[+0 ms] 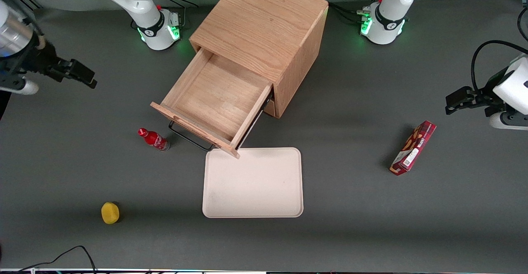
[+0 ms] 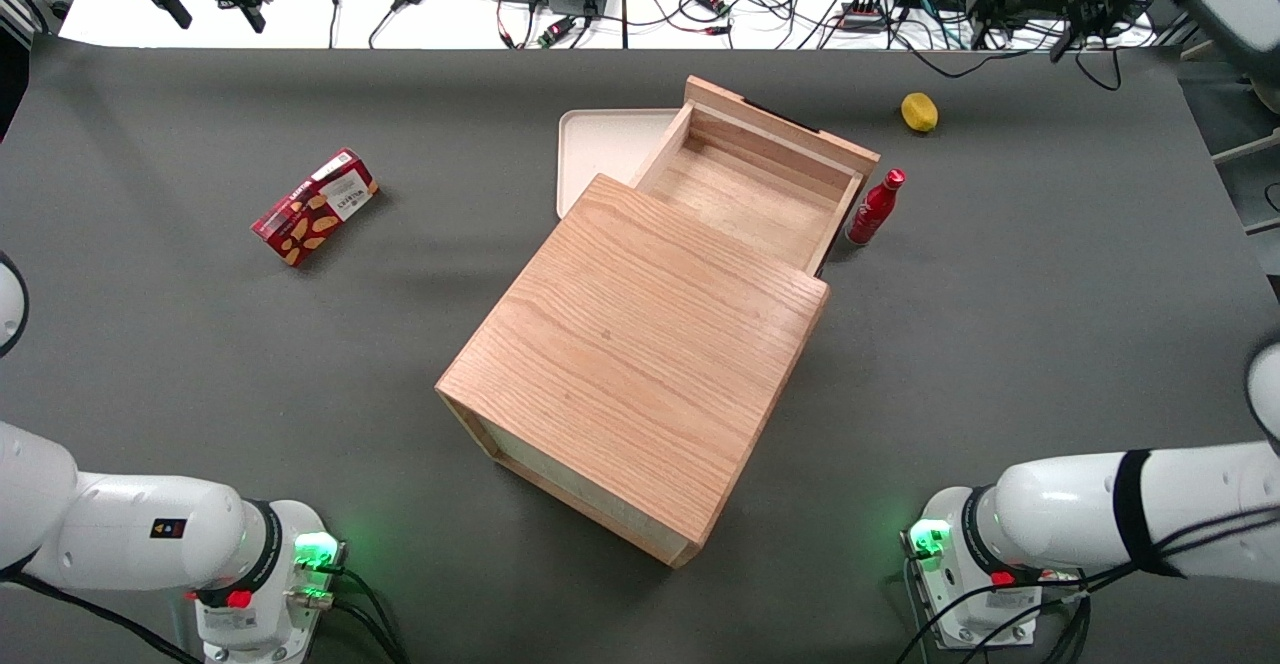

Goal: Open upper drawer

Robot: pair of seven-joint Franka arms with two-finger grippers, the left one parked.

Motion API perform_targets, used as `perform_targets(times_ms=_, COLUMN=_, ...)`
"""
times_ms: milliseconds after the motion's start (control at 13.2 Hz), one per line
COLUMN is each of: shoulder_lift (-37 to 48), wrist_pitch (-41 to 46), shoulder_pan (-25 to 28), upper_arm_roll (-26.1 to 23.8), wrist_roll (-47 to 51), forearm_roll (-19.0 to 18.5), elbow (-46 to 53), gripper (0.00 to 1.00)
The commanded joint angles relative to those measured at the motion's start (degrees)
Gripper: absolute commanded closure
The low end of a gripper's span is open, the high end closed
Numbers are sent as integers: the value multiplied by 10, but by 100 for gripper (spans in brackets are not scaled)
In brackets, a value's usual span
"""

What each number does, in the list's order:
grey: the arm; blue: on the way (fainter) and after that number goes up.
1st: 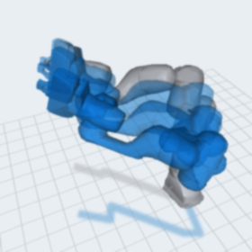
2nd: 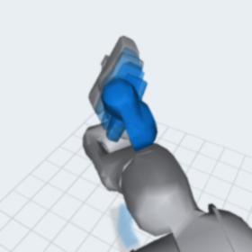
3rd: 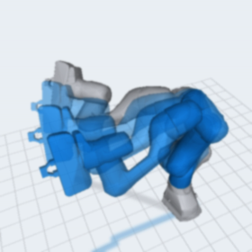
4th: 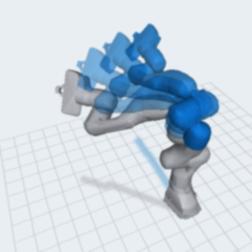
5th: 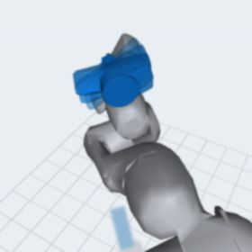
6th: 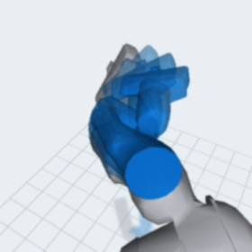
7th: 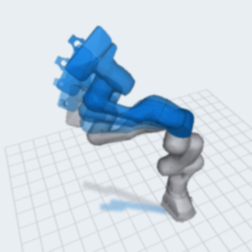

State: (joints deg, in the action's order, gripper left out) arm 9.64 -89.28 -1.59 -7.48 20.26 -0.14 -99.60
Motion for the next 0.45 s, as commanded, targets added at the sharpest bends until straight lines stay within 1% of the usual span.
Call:
perform_targets(times_ms=0, shoulder_lift=52, wrist_pitch=-30, shoulder_pan=-1, upper_arm_roll=19, wrist_roll=-8, forearm_roll=10, elbow=-66, gripper=0)
perform_targets(times_ms=75, shoulder_lift=47, wrist_pitch=-27, shoulder_pan=-1, upper_arm_roll=26, wrist_roll=-23, forearm_roll=10, elbow=-59, gripper=0)
perform_targets(times_ms=377, shoulder_lift=24, wrist_pitch=-16, shoulder_pan=-2, upper_arm_roll=27, wrist_roll=-16, forearm_roll=12, elbow=-18, gripper=0)
